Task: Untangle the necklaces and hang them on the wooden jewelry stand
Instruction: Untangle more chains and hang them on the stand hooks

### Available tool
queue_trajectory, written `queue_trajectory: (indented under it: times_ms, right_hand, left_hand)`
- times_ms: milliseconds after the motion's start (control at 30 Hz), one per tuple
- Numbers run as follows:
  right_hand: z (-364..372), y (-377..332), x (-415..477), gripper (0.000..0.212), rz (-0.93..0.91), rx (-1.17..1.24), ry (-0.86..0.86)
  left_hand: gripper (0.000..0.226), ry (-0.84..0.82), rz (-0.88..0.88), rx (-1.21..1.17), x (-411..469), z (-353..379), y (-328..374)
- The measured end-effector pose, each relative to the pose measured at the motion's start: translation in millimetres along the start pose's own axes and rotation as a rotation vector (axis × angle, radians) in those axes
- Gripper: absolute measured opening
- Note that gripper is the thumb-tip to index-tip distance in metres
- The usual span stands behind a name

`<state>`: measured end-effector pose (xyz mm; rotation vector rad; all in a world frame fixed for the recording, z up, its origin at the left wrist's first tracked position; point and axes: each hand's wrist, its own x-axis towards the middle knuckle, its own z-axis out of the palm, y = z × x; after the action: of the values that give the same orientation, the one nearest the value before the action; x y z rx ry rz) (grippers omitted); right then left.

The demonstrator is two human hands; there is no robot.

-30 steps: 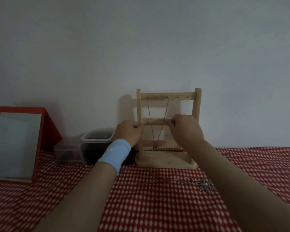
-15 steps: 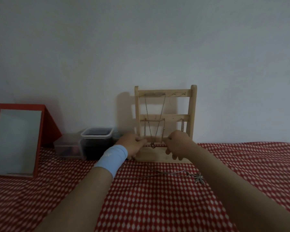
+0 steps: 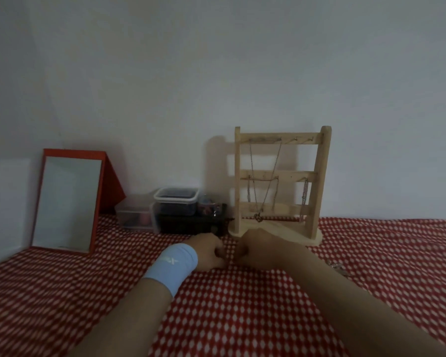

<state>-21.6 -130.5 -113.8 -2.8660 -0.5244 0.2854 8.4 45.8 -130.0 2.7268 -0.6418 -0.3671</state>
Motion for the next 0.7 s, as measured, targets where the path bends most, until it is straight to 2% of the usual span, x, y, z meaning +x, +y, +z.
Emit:
queue_trajectory:
  times_ms: [67, 133, 233, 400, 533, 633, 700]
  right_hand:
    - [-4.3, -1.2, -1.6, 0.03, 0.024, 0.06, -0.025]
    - [-15.1, -1.0, -6.1, 0.027, 0.051, 0.19, -0.025]
    - [-34.4, 3.8, -13.7, 0.021, 0.079, 0.455, 0.084]
    - [-66.0, 19.1, -31.2, 0.02, 0.158, 0.49, 0.373]
    - [-80.7, 36.8, -49.0, 0.026, 0.199, 0.621, 0.487]
    - [-84.9, 43.2, -58.8, 0.027, 0.206, 0.637, 0.487]
    - [-87.3, 44.4, -63.9, 0.032, 0.175, 0.663, 0.483]
  left_hand:
    - [0.027, -0.021, -0.012, -0.007, -5.0, -2.1, 3.5]
    - [0.027, 0.009, -0.02, -0.162, -10.1, -9.3, 9.2]
    - [0.041, 0.043, 0.012, -0.541, -18.3, -26.9, 18.8]
    - [0.045, 0.025, 0.036, -1.193, -25.9, -53.0, 32.1]
    - [0.038, 0.166, 0.181, -1.535, -30.7, -65.2, 35.0]
    - [0.028, 0.265, 0.346, -1.852, -30.9, -70.5, 43.7]
    - [0.021, 0.32, 0.42, -1.931, -29.2, -77.5, 53.7]
